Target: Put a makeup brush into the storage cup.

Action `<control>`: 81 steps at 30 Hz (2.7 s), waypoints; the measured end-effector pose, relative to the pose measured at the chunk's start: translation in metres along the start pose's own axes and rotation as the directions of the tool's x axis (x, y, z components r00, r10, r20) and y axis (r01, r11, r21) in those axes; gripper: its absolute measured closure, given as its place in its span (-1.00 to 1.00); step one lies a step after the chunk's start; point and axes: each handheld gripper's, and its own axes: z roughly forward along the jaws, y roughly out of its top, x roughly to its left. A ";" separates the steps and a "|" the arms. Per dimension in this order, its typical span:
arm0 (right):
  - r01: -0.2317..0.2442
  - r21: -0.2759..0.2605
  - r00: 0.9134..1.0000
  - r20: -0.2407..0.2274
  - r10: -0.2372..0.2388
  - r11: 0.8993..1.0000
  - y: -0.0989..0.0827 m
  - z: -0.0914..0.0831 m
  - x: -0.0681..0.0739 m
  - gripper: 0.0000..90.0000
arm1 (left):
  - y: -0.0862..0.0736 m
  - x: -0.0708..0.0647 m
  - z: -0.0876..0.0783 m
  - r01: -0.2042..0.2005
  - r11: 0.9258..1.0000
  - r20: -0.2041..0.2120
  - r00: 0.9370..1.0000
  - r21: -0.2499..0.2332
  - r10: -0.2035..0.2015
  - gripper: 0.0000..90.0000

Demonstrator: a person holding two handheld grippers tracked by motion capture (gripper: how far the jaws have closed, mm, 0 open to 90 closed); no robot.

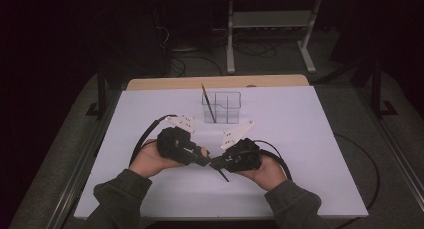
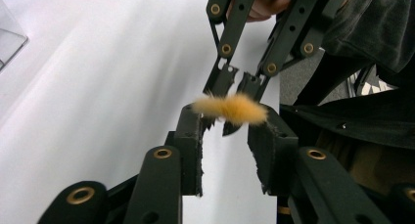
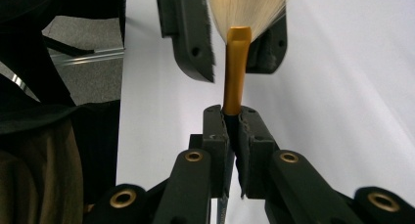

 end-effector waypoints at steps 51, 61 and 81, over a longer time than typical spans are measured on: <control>-0.018 0.059 1.000 -0.009 0.018 0.998 0.003 -0.010 -0.013 0.84 | -0.006 -0.002 -0.012 0.020 0.999 -0.055 0.998 -0.039 -0.022 0.46; -0.067 0.049 0.998 0.009 0.066 0.997 -0.005 -0.023 -0.026 0.84 | -0.020 0.000 -0.014 0.042 0.998 -0.080 0.996 -0.049 -0.045 0.38; -0.133 0.020 0.991 0.024 0.133 0.991 -0.013 -0.039 -0.046 0.84 | -0.039 0.002 -0.022 0.055 0.996 -0.127 0.990 -0.076 -0.064 0.31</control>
